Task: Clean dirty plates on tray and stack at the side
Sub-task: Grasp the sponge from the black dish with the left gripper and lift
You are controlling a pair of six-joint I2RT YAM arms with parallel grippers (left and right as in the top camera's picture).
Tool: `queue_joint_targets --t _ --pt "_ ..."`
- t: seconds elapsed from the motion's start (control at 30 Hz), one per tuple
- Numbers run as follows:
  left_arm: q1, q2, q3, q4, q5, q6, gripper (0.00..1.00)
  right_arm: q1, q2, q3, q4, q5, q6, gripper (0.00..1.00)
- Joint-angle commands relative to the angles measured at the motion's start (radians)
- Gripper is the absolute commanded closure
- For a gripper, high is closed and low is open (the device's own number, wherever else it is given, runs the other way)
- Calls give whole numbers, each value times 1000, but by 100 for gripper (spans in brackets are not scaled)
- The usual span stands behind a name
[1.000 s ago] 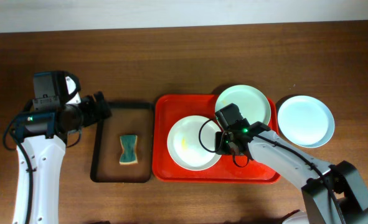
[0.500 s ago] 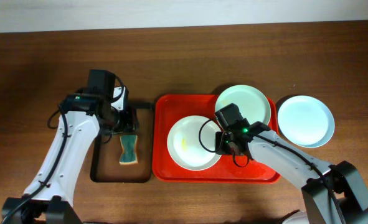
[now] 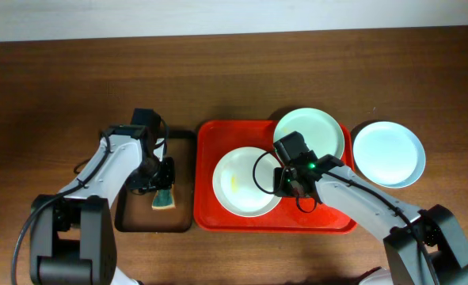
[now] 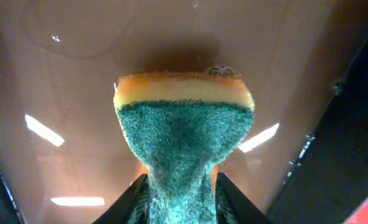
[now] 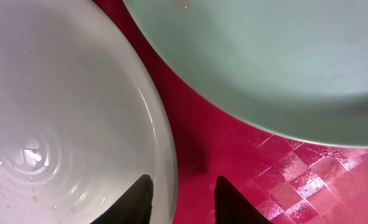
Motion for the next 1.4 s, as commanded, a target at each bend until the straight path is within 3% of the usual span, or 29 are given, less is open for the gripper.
queue_joint_targets --t 0.0,0.07,0.13,0.17,0.33,0.37,0.47,0.67,0.7,0.73,0.77,0.83,0.87,0.93,0.97,1.0,1.03,1.07,1.17,1.2,1.23,1.37 --pt "-6 7 -67 69 -18 -6 68 5 2 16 -1 12 5 66" --pt "-6 7 -101 119 -21 -6 73 5 2 16 -1 12 5 66" --pt "-6 7 -103 122 -21 -6 97 5 2 16 -1 12 5 66" --pt "-6 6 -102 122 -21 -6 100 5 2 16 0 12 5 66" --pt "-2 -122 95 52 -24 -5 100 5 2 16 -1 9 5 66" --pt "-3 -150 115 50 -48 -5 100 5 2 16 -1 1 5 70" --pt "-3 -200 142 22 -73 2 100 5 2 16 -1 -27 6 96" --pt "-3 -197 138 -16 -73 2 100 5 2 16 0 -120 6 92" --pt "-3 -197 138 -16 -73 2 100 5 2 16 4 -98 6 64" --pt "-3 -197 138 -15 -73 2 100 5 2 16 7 -58 6 63" --pt "-3 -197 138 -15 -73 2 100 5 2 16 7 -40 6 64" --pt "-3 -197 138 -15 -73 2 100 5 2 16 8 -34 6 93" --pt "-3 -197 137 -15 -73 2 100 5 2 16 7 -37 26 96" --pt "-4 -197 137 -15 -73 2 100 5 2 15 7 -41 40 96" --pt "-9 -197 137 -14 -73 2 100 5 2 15 14 -27 40 78" --pt "-19 -197 137 -13 -73 2 100 5 2 15 23 -4 40 74" --pt "-36 -197 137 -11 -74 2 100 5 3 15 26 13 40 92" --pt "-47 -197 137 -11 -80 2 100 5 3 15 14 13 44 96" --pt "-53 -197 137 -11 -92 2 100 5 3 15 -21 12 93 96" --pt "-53 -197 136 -11 -92 2 100 5 3 15 -19 12 92 80" --pt "-53 -197 135 -11 -92 2 100 5 3 15 -18 13 92 71" --pt "-53 -197 116 -10 -92 1 100 5 3 15 -19 12 92 86"
